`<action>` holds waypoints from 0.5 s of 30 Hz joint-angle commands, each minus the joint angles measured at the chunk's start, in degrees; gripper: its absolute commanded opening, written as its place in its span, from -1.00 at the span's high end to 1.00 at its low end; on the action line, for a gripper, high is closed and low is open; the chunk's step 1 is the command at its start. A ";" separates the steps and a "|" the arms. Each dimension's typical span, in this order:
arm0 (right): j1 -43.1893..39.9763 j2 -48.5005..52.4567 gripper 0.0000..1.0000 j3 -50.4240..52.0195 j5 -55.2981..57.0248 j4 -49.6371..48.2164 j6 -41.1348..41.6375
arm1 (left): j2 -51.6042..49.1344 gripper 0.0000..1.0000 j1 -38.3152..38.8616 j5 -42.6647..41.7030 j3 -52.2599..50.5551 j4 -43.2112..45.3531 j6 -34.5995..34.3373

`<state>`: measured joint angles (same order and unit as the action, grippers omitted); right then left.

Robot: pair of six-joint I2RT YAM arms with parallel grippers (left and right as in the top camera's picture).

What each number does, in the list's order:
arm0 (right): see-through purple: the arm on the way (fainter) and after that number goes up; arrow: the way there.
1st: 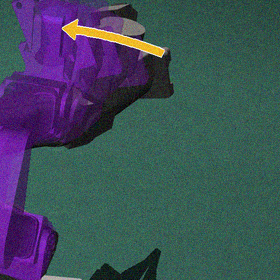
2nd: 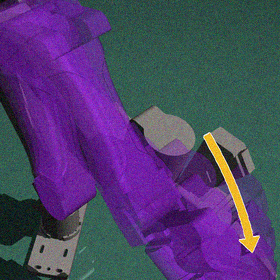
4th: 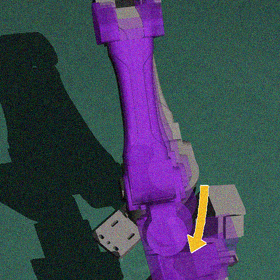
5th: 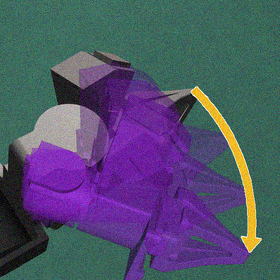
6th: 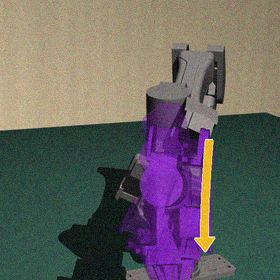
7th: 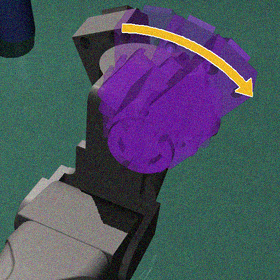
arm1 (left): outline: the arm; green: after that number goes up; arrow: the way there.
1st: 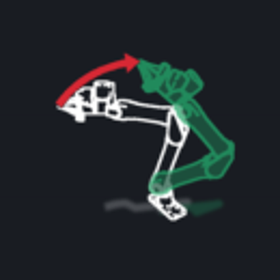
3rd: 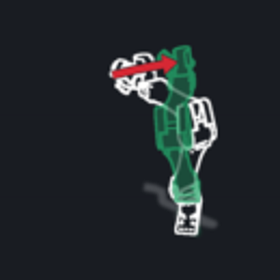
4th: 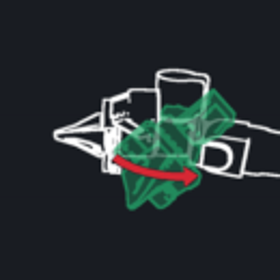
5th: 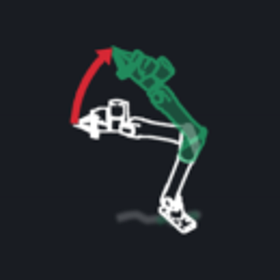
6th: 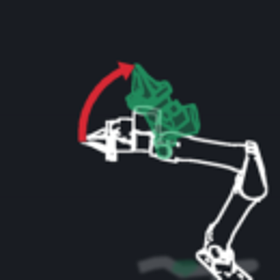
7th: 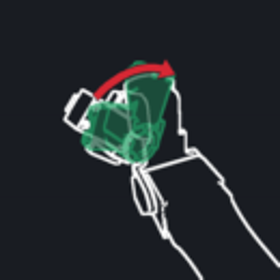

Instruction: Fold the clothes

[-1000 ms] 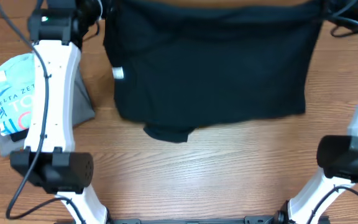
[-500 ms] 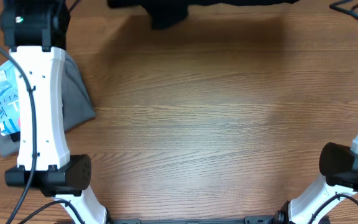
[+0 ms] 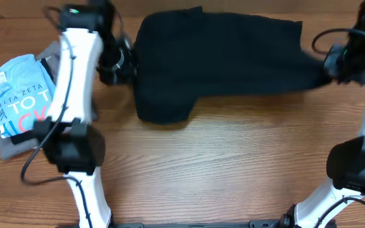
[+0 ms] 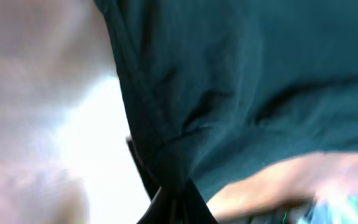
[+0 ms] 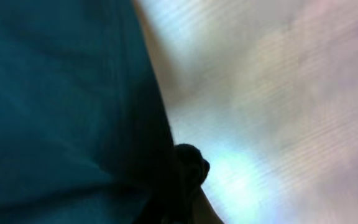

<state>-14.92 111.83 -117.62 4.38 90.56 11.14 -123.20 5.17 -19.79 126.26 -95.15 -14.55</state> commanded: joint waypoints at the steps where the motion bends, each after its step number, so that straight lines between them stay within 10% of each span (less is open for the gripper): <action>1: -1.88 -0.15 0.92 9.07 3.50 0.17 0.92 | -2.51 0.92 2.40 -0.50 -8.85 -1.49 4.98; 15: -9.35 -1.90 0.92 33.29 3.28 -4.90 5.95 | 3.78 0.92 5.01 2.38 -36.35 6.43 4.00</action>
<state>-22.37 112.05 -87.64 6.52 86.63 14.87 -125.47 10.15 -18.17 94.70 -90.89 -11.38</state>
